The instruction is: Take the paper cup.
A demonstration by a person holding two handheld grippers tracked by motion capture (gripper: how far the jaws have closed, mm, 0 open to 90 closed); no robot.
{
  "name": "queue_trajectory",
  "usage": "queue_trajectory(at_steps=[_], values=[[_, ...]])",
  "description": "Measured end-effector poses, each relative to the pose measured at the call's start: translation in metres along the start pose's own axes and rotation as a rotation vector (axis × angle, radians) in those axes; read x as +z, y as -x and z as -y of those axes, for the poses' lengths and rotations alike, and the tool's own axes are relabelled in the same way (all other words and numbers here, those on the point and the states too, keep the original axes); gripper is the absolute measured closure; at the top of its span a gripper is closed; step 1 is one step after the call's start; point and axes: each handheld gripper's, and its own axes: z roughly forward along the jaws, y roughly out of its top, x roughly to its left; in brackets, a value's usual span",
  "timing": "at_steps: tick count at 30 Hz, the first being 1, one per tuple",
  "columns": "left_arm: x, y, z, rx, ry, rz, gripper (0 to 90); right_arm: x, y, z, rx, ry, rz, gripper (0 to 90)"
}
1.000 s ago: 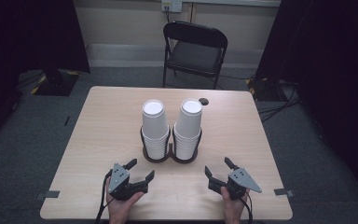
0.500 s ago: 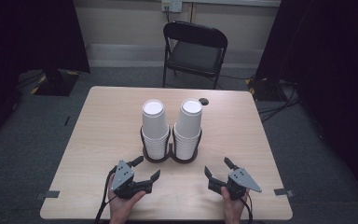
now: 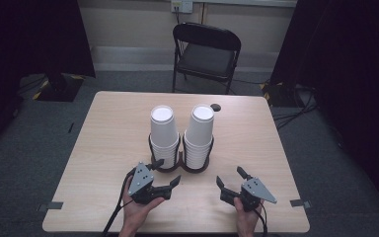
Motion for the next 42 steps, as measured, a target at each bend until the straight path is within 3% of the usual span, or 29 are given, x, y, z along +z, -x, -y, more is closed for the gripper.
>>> queue_trajectory(at_steps=[4, 10, 12, 14, 16, 18, 22, 26, 28, 31, 34, 42], values=[[0.005, 0.0, -0.009, -0.009, -0.013, 0.015, 26.0, 0.0, 0.0, 0.0, -0.002, -0.001, 0.0, 16.0], [0.009, 0.003, -0.02, 0.027, 0.01, 0.016, 25.2, 0.0, 0.0, 0.0, -0.002, -0.001, -0.001, 16.3], [0.011, 0.001, -0.024, 0.008, 0.022, 0.016, 25.2, 0.001, 0.0, 0.0, -0.003, -0.006, 0.001, 16.5], [0.012, -0.001, -0.028, -0.007, 0.04, 0.046, 24.2, 0.001, 0.0, 0.0, -0.002, -0.007, 0.003, 16.9], [0.012, 0.0, -0.031, -0.008, 0.029, 0.027, 24.2, 0.0, 0.0, 0.0, -0.001, -0.006, 0.002, 16.9], [0.012, 0.0, -0.032, -0.032, 0.036, 0.053, 24.2, 0.001, 0.0, 0.0, 0.0, -0.007, 0.002, 16.9], [0.014, 0.0, -0.037, -0.015, 0.04, 0.036, 23.9, 0.001, 0.0, 0.0, -0.001, -0.008, 0.002, 17.0], [0.016, 0.003, -0.045, 0.043, 0.039, 0.037, 22.5, 0.001, 0.0, 0.0, 0.0, -0.009, 0.001, 17.0], [0.018, 0.002, -0.049, 0.028, 0.046, 0.061, 23.3, 0.001, 0.0, 0.0, -0.002, -0.009, 0.001, 17.0], [0.023, 0.0, -0.054, 0.01, 0.027, 0.043, 27.5, 0.001, 0.0, 0.0, -0.002, -0.012, 0.004, 17.0], [0.026, -0.001, -0.06, -0.005, 0.031, 0.05, 27.7, 0.001, 0.0, 0.0, 0.002, -0.011, 0.004, 17.0], [0.033, -0.002, -0.074, -0.005, 0.024, 0.03, 27.8, 0.001, 0.0, 0.0, 0.0, -0.012, 0.005, 17.0]])
